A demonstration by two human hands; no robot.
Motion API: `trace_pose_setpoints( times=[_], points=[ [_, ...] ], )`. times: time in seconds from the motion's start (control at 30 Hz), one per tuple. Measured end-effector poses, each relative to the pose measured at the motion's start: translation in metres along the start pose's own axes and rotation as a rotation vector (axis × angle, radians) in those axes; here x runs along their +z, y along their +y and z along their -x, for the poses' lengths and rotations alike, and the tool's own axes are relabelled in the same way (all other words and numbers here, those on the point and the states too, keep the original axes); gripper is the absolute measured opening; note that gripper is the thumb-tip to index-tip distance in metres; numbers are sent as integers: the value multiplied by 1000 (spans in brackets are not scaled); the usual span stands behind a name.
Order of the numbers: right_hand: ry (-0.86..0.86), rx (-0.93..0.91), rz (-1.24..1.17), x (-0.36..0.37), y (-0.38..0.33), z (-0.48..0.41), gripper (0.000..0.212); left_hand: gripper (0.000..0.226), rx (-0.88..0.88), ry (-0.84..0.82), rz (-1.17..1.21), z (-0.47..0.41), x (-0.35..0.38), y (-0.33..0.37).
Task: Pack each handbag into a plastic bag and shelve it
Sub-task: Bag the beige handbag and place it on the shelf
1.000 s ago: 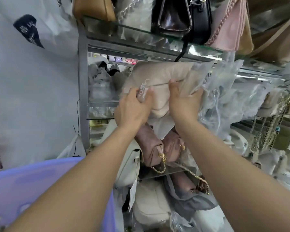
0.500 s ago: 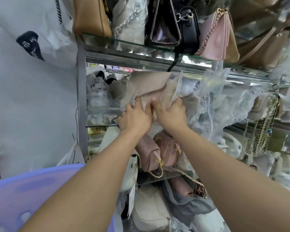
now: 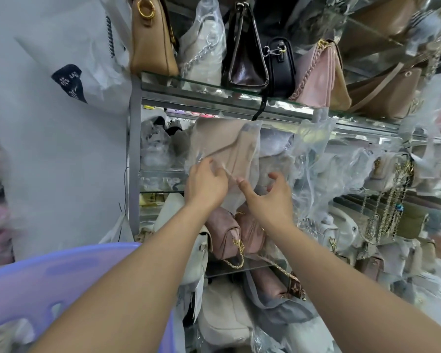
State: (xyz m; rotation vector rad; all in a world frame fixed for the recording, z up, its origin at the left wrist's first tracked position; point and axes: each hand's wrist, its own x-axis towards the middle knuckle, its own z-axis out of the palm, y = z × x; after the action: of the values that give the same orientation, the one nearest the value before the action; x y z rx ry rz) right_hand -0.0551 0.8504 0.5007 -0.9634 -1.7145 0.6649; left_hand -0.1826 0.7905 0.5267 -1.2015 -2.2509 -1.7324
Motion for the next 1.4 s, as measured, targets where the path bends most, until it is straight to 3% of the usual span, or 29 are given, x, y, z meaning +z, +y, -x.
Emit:
trace_pose_setpoints(
  times=[0.43,0.57,0.87,1.03,1.13,1.23,1.4],
  points=[
    [-144,-65,44,-11,-6,17,81,67,85,64,154,19,-9,7],
    [-223,-145,39,-5,-9,13,80,79,132,14,144,20,-6,8],
    [-284,-103,-59,11,-6,12,75,99,228,23,-10,15,3,-7],
    [-308,-99,-165,14,-2,8,62,92,260,-91,-8,6,9,-5],
    [-323,-88,-147,13,3,12,83,90,258,-187,16,3,10,-4],
    [-320,-81,-126,13,13,17,90,91,264,-156,37,6,10,-8],
    [-276,-65,-41,7,26,27,77,94,234,-49,58,12,8,-14]
  ],
)
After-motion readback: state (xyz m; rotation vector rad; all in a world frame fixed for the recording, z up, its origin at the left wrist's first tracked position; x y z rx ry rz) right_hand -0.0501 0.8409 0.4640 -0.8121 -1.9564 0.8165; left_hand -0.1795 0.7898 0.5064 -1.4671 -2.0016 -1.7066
